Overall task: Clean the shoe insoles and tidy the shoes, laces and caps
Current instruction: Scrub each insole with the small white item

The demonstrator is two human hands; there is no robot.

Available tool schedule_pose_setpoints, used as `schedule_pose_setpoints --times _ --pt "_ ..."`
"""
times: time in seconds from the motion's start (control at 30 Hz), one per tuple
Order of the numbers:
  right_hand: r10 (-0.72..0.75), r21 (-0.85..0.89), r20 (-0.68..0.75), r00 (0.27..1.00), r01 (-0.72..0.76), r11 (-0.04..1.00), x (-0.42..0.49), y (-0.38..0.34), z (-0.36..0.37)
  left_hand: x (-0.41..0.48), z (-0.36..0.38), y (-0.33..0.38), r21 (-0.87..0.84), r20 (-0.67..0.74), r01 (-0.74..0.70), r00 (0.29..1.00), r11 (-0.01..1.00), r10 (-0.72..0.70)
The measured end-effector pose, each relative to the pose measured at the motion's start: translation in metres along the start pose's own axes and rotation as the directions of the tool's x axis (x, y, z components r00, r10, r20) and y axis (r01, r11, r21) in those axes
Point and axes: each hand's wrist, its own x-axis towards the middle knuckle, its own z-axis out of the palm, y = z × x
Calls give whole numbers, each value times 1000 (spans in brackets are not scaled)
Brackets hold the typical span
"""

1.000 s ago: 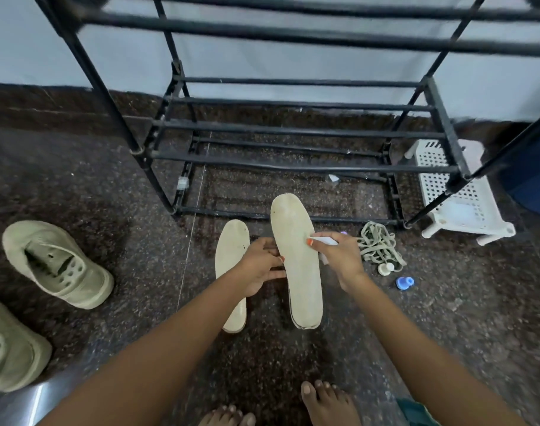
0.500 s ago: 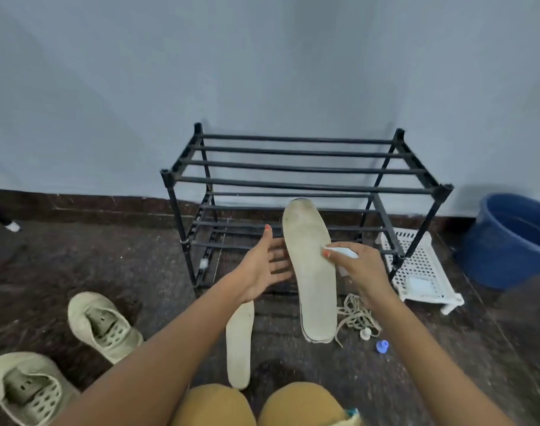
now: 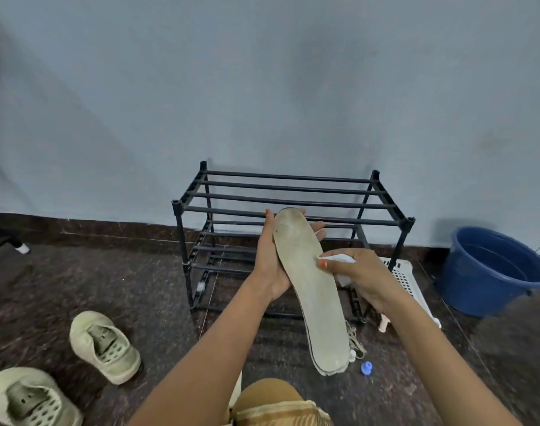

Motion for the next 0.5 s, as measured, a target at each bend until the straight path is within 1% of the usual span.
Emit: schedule_pose_setpoints --times 0.13,0.2,0.27,0.33,0.37,0.4,0.5 --pt "36 -43 -18 999 -36 998 1 8 1 4 -8 -11 -39 6 -37 999 999 37" --pt "9 -97 -60 998 -15 995 3 11 4 7 -11 -13 -54 5 -37 999 998 38" --pt "-92 -176 -177 980 60 982 7 13 7 12 -13 -13 -44 0 -41 999 998 41" --pt "-222 -280 -310 925 134 951 11 10 11 17 -15 -12 -42 -18 -40 999 998 39" --pt "-270 -296 -343 900 169 940 13 8 13 19 -15 -12 -49 -27 -37 999 998 36" --pt "-303 -292 -354 885 203 935 15 5 17 21 -16 -13 -59 -30 -30 999 998 28" --pt "-389 -322 -325 862 286 902 19 -5 31 25 -17 -13 -76 -40 9 999 997 -12"
